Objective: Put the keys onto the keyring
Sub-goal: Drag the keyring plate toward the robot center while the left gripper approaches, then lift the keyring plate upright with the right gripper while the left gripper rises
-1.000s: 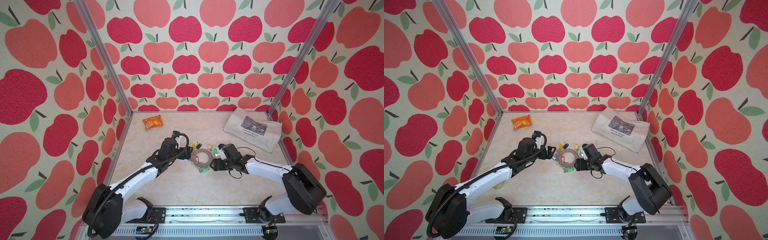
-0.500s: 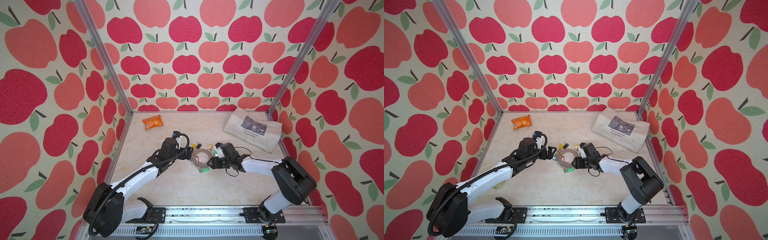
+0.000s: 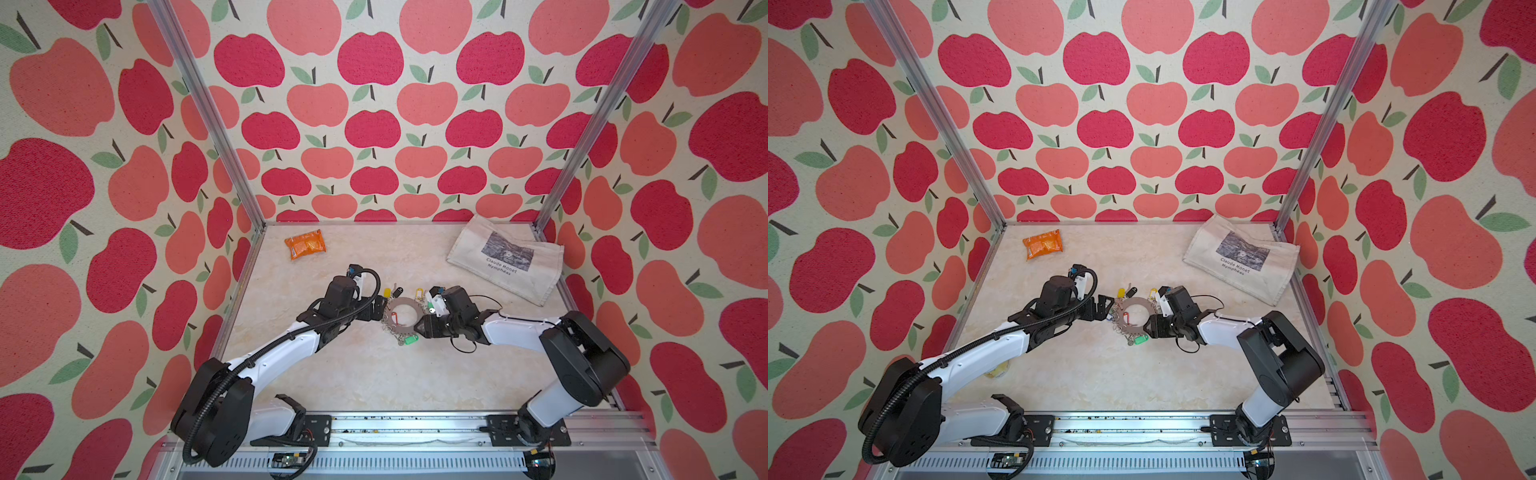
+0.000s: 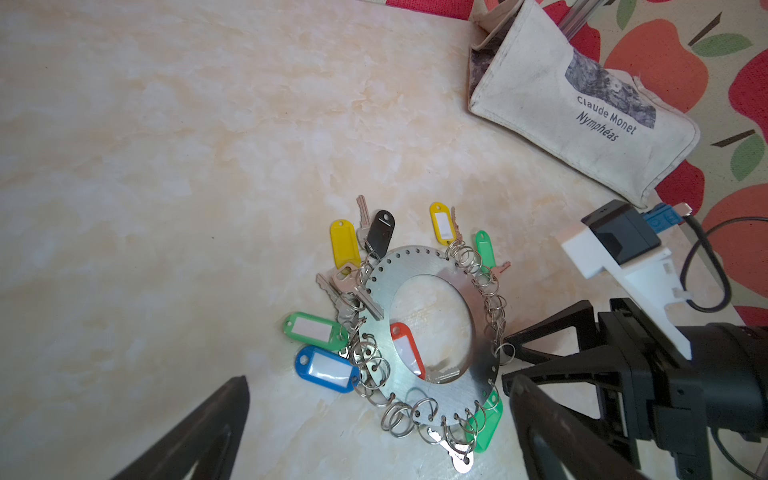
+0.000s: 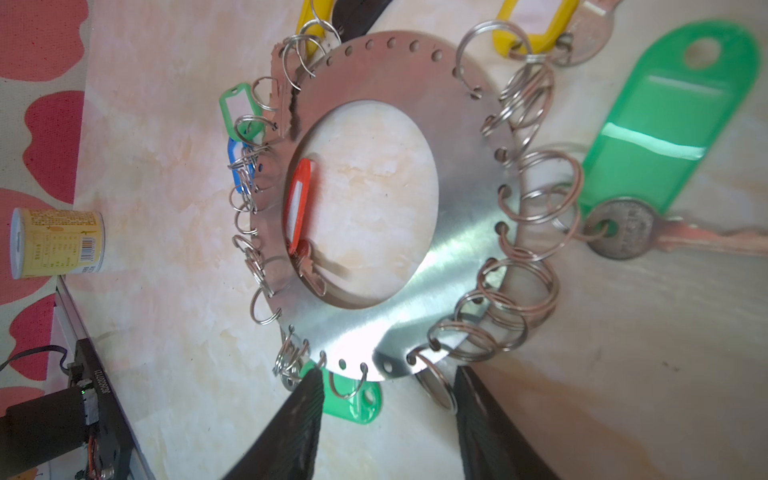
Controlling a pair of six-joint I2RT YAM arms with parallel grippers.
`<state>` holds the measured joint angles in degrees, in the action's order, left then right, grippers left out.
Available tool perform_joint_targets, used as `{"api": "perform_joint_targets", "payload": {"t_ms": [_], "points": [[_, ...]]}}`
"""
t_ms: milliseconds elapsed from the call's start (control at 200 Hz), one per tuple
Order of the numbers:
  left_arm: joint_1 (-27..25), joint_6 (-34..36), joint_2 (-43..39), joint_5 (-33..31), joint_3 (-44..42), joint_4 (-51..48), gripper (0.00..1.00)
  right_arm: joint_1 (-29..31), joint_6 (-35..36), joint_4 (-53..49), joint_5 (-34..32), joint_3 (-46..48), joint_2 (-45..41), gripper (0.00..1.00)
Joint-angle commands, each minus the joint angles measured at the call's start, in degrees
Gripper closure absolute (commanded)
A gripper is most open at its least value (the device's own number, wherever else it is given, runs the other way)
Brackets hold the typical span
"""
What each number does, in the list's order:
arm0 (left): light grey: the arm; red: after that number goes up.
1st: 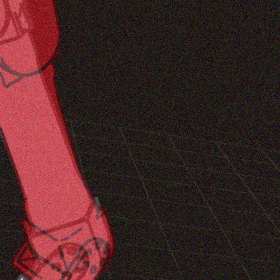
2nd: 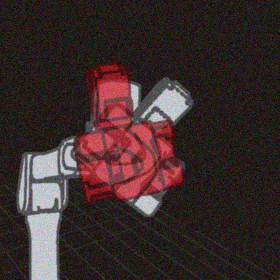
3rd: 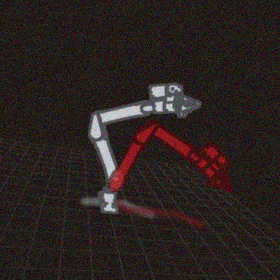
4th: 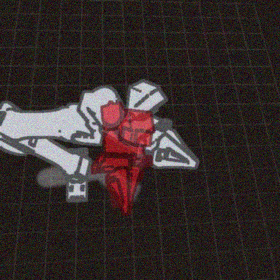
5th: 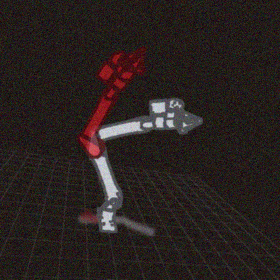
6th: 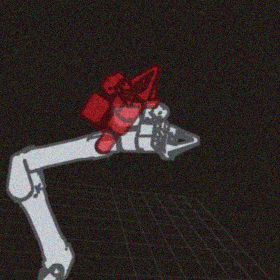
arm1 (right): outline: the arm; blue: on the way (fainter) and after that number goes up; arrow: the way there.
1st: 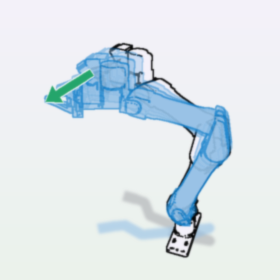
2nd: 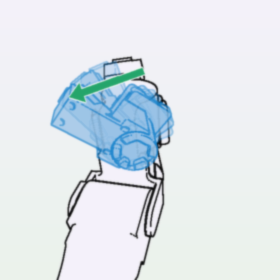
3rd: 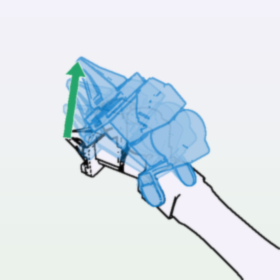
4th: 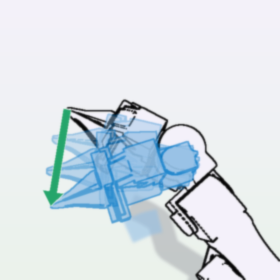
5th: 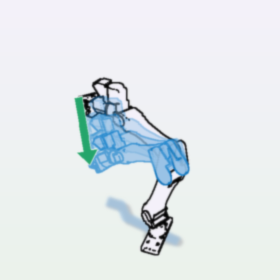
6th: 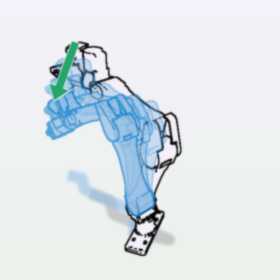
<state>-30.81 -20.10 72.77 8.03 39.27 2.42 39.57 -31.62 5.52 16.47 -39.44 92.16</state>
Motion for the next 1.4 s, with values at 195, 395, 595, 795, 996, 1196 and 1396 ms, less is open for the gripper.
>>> {"api": "perform_joint_targets", "payload": {"t_ms": [195, 395, 595, 795, 996, 1196, 1396], "points": [[-0.3, -1.0, 0.0, 0.1, 0.5, 0.3, 0.01, -0.6, 0.4, -2.5, -0.4, 1.9, -0.5, 0.52], [-0.3, -1.3, -0.3, -0.1, 0.3, 0.3, 0.01, -0.6, 0.8, -3.0, -1.5, 2.2, -1.4, 0.58], [-0.3, -1.3, -0.8, -0.4, 0.1, 0.2, 0.01, -0.8, 1.6, -3.8, -2.3, 1.3, -1.1, 0.68], [-0.3, -1.2, -1.4, -0.8, 0.0, -0.3, 0.01, -0.9, 2.1, -4.1, -2.6, 0.6, -0.7, 0.79], [-0.3, -1.3, -2.2, -1.1, -0.1, -0.7, 0.01, -0.8, 2.5, -4.4, -2.5, 0.6, -1.4, 0.95], [-0.3, -1.3, -3.8, -0.9, 0.7, -1.2, 0.01, -0.8, 4.6, -7.6, -2.2, -0.5, -6.2, 1.00], [-0.3, 0.3, -6.2, 2.8, 3.8, -4.7, 0.01, 1.2, 12.7, -18.5, -3.1, -5.5, -15.7, 1.00]]}}
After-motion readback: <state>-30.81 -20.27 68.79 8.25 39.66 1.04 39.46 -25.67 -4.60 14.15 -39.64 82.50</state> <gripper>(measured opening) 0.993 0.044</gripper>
